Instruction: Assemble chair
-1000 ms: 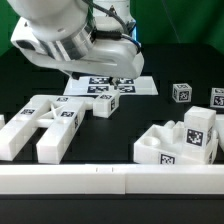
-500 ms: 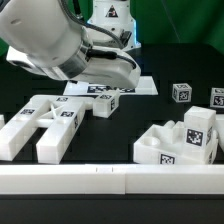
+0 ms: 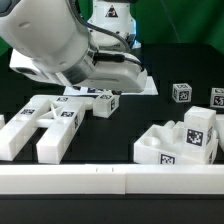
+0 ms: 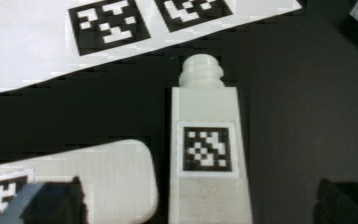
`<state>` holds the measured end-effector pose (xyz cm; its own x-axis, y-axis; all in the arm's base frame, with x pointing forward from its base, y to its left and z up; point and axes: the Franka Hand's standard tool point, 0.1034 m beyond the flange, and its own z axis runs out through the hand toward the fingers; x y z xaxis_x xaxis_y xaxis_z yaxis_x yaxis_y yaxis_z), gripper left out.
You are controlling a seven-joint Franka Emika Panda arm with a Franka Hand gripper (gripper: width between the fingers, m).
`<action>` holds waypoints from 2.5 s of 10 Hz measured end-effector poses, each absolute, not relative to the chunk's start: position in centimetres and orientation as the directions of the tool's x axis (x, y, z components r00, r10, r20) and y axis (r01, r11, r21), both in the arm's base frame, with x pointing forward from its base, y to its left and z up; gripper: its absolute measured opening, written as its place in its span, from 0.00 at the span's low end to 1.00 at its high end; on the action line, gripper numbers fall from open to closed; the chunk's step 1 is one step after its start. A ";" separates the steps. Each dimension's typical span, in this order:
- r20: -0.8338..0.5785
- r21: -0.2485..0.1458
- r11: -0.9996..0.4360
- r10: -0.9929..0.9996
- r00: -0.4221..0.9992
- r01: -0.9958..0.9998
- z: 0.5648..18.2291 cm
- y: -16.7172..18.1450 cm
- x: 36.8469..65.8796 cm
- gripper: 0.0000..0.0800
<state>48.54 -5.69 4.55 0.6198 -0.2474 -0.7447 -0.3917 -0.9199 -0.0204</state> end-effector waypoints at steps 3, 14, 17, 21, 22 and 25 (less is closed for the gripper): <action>-0.756 -0.031 -0.924 -0.227 0.613 -0.381 4.5 -5.3 48.5 0.81; -0.785 -0.026 -0.931 -0.207 0.584 -0.365 3.1 -4.6 49.0 0.81; -0.782 -0.024 -0.931 -0.209 0.587 -0.364 2.3 -4.6 48.8 0.81; -0.785 -0.023 -0.933 -0.205 0.585 -0.359 2.2 -4.3 48.7 0.81; -0.786 -0.022 -0.933 -0.206 0.584 -0.359 2.2 -4.4 48.6 0.78; -0.791 -0.018 -0.932 -0.208 0.575 -0.361 1.6 -4.4 48.0 0.36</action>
Offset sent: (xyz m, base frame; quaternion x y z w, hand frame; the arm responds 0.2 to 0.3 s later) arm 0.0185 0.0171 0.0031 0.0056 -0.1087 -0.0374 0.9934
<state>48.05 -4.42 1.61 0.5755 -0.2079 -0.7909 -0.3609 -0.9324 -0.0176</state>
